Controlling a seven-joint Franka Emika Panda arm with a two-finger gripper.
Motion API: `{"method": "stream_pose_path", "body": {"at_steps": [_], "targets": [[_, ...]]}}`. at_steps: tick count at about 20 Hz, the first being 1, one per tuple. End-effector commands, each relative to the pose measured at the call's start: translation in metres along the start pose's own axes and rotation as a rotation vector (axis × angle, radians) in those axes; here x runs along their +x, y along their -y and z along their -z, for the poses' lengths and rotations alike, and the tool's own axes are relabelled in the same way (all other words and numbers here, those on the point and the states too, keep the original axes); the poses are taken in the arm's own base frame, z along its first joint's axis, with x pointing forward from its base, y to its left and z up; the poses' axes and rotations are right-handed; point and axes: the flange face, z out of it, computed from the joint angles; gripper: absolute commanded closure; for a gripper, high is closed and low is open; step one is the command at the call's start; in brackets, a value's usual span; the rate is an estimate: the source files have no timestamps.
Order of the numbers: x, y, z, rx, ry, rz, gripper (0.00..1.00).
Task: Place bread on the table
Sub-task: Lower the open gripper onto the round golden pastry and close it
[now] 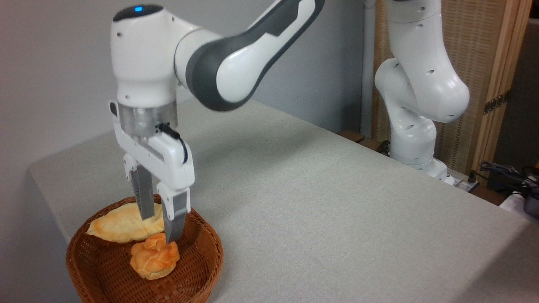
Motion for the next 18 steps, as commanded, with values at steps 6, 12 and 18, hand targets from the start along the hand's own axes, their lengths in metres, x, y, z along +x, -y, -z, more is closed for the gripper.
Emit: {"method": "stream_pose_path", "body": {"at_steps": [6,12,18], "targets": [[0.0,0.015,-0.041,0.031,-0.001,0.006,0.0],[0.001,0.016,-0.053,0.03,0.004,0.004,0.0],[0.0,0.017,-0.05,0.03,0.002,-0.033,0.5]]}}
